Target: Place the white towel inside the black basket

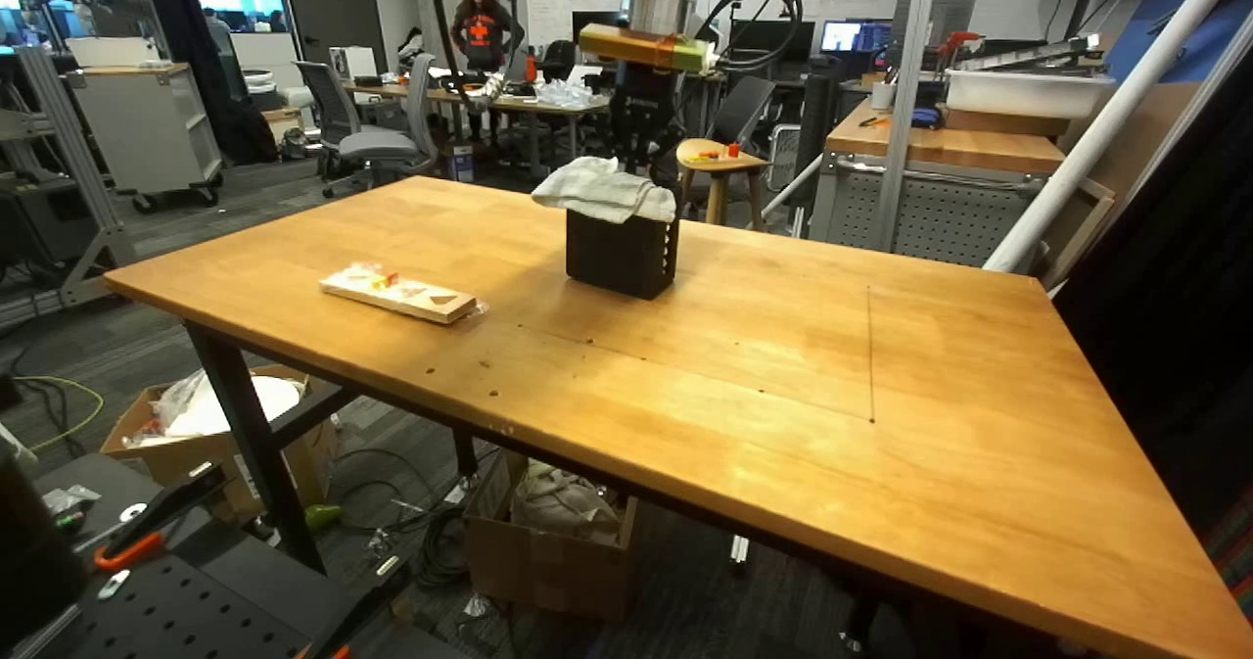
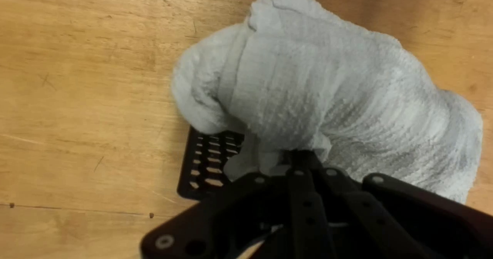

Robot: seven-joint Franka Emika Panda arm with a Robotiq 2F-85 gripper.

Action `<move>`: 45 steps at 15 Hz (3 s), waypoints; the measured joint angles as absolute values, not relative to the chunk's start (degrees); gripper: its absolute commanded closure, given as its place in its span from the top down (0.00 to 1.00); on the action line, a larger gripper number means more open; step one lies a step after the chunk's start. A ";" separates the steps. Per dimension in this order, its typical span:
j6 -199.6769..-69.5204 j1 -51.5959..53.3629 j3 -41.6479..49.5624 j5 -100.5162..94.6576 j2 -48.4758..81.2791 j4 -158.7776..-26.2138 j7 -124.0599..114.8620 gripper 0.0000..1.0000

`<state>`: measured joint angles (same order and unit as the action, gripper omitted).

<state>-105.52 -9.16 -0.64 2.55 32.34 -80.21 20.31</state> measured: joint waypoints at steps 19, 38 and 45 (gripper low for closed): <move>-105.08 -11.54 -0.70 6.26 36.04 -80.24 22.70 0.01; -100.00 -11.19 -0.49 2.35 31.26 -73.49 26.55 0.01; -90.55 -8.83 -0.71 0.36 37.02 -59.64 26.82 0.01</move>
<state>-90.55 -8.83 -0.71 0.36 37.02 -59.64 26.82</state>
